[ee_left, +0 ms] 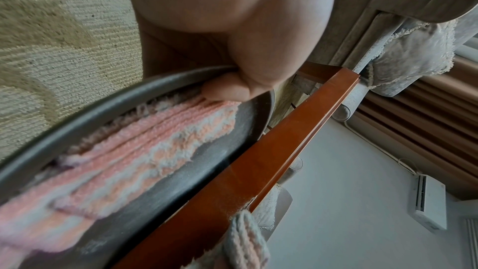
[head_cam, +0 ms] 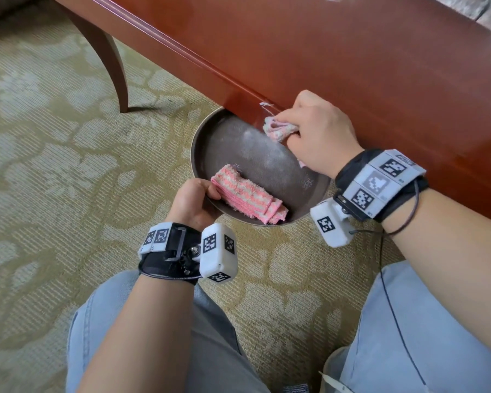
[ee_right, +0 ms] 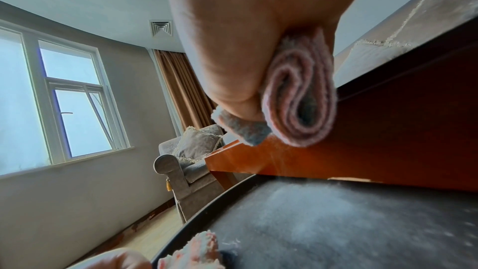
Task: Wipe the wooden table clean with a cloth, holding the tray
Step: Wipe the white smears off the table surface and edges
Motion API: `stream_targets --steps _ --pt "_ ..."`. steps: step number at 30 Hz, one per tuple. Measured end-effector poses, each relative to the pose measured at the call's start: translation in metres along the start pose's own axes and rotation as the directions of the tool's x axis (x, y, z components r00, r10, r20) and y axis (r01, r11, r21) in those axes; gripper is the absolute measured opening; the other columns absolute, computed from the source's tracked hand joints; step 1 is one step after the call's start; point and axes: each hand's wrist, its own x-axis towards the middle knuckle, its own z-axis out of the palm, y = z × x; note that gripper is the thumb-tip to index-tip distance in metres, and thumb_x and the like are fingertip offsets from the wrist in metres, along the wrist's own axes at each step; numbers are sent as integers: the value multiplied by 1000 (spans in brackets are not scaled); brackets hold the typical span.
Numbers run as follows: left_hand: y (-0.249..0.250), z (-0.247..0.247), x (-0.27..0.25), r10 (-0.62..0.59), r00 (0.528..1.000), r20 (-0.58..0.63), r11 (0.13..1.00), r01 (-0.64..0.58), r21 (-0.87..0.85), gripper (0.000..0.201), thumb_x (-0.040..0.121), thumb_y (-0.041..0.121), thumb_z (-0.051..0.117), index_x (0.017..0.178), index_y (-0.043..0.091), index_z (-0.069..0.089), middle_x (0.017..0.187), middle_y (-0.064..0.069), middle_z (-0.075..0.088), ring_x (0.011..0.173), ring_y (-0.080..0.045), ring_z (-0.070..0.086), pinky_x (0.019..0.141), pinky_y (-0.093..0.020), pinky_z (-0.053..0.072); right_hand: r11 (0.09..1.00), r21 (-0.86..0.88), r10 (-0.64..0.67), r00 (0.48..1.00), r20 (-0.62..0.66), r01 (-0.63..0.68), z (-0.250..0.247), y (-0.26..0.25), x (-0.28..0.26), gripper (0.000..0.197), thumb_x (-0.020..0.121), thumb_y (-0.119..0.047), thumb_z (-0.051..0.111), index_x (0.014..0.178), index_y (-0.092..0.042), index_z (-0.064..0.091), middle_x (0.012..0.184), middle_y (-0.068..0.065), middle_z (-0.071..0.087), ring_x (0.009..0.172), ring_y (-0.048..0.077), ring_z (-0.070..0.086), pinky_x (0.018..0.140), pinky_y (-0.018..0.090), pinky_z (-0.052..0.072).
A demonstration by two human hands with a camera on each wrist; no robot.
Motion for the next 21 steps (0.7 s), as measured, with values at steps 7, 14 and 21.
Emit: stream_targets --steps 7,14,21 --pt "-1 -1 0 -8 1000 -14 1000 8 13 29 46 -4 33 69 14 36 68 -6 40 62 -29 47 71 -36 52 999 11 -26 967 -255 30 2 4 14 33 85 -9 47 108 -18 69 92 6 46 87 26 47 62 34 37" --pt "-1 1 4 -13 1000 -24 1000 13 -3 29 45 -3 35 69 15 35 67 -6 39 60 -28 46 68 -36 52 995 -25 94 993 -68 -96 25 -9 46 75 72 -51 5 120 -21 55 101 2 42 87 23 44 65 35 30" --pt "-1 6 7 -20 1000 2 1000 20 -13 28 48 -3 32 69 15 35 67 -6 40 60 -28 47 63 -32 54 966 -253 -62 998 4 61 19 -10 31 66 81 -18 12 137 -19 46 114 12 43 101 34 45 66 39 34"
